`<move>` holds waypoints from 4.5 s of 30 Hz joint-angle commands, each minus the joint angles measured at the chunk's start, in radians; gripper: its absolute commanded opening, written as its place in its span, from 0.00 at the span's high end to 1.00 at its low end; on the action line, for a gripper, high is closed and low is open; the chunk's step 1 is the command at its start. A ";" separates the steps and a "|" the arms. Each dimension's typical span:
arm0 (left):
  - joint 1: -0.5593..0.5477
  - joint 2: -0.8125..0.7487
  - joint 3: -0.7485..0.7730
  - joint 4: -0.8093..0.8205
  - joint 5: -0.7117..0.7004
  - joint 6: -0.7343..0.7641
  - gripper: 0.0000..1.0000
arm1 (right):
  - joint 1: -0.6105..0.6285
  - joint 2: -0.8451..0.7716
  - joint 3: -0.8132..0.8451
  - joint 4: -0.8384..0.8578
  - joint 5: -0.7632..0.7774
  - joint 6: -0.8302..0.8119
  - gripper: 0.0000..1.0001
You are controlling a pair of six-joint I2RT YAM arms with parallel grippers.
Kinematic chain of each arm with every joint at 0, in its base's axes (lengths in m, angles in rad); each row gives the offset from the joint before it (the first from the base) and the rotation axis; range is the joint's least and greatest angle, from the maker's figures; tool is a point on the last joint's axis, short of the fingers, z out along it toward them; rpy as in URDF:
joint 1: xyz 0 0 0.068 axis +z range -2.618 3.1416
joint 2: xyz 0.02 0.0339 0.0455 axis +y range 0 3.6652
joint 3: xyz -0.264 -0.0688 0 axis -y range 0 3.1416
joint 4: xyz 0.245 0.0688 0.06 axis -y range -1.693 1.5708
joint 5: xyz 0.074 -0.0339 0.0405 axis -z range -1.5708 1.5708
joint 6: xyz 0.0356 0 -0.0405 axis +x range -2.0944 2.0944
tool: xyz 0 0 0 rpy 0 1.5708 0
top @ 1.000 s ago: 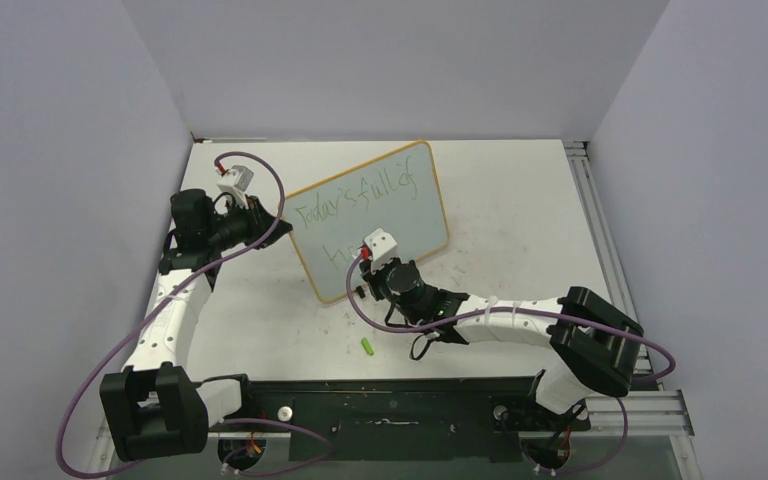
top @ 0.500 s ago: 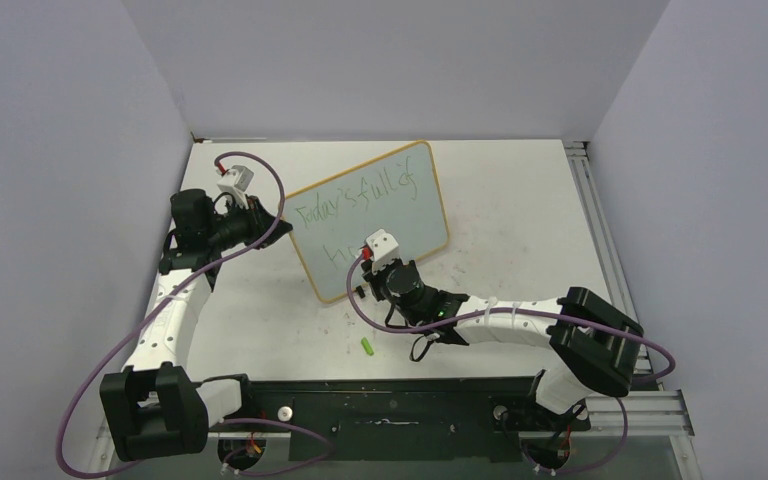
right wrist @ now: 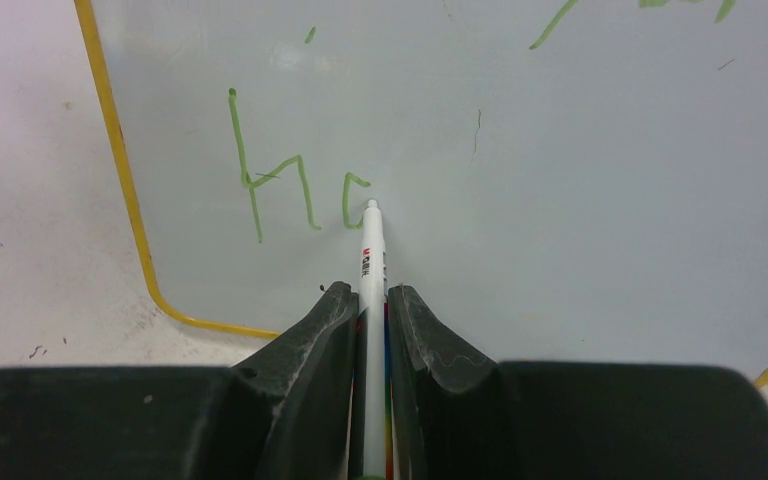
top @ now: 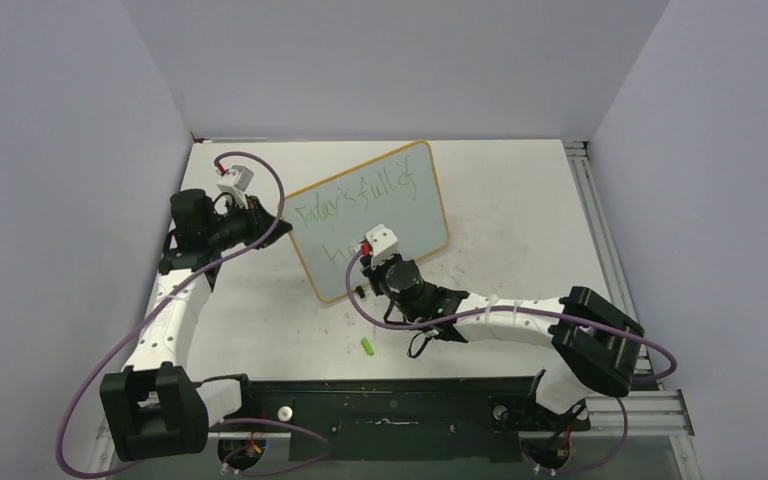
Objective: Write a sentence on the whiteboard
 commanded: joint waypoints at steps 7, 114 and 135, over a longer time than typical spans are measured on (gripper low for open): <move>0.000 -0.015 0.024 0.015 -0.006 0.017 1.00 | -0.020 -0.030 0.072 0.045 0.032 -0.028 0.95; -0.004 -0.019 0.022 0.012 -0.018 0.018 1.00 | -0.028 -0.071 -0.096 0.040 -0.068 0.090 0.95; -0.005 -0.018 0.023 0.010 -0.021 0.020 1.00 | -0.049 -0.028 -0.003 0.052 -0.053 0.036 0.95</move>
